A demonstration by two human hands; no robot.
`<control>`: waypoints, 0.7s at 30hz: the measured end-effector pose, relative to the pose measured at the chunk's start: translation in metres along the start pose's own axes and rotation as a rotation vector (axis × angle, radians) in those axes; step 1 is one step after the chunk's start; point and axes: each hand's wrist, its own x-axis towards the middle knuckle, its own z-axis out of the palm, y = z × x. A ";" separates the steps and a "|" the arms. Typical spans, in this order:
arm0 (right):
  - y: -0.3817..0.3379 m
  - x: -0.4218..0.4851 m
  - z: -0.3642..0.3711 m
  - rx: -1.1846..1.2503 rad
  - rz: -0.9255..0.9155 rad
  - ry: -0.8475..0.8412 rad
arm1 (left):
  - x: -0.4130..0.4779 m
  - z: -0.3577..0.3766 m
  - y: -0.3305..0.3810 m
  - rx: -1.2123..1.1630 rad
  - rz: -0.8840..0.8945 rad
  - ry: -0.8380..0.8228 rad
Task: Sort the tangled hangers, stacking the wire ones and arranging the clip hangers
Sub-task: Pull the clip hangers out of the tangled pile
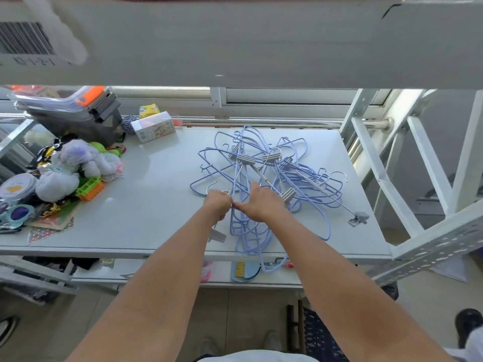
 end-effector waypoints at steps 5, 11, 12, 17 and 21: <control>-0.004 0.011 0.000 0.090 0.073 0.017 | 0.000 -0.020 -0.006 0.203 0.104 0.125; 0.000 0.013 -0.007 0.127 0.150 0.171 | 0.002 -0.046 -0.010 0.405 0.284 0.282; -0.002 0.013 -0.009 0.132 0.164 0.175 | 0.001 -0.046 -0.010 0.406 0.300 0.254; -0.007 0.017 -0.016 0.247 0.193 0.137 | -0.004 -0.041 -0.018 0.345 0.343 0.127; -0.001 0.020 -0.021 0.441 0.179 0.166 | -0.003 -0.045 -0.032 0.189 0.236 0.139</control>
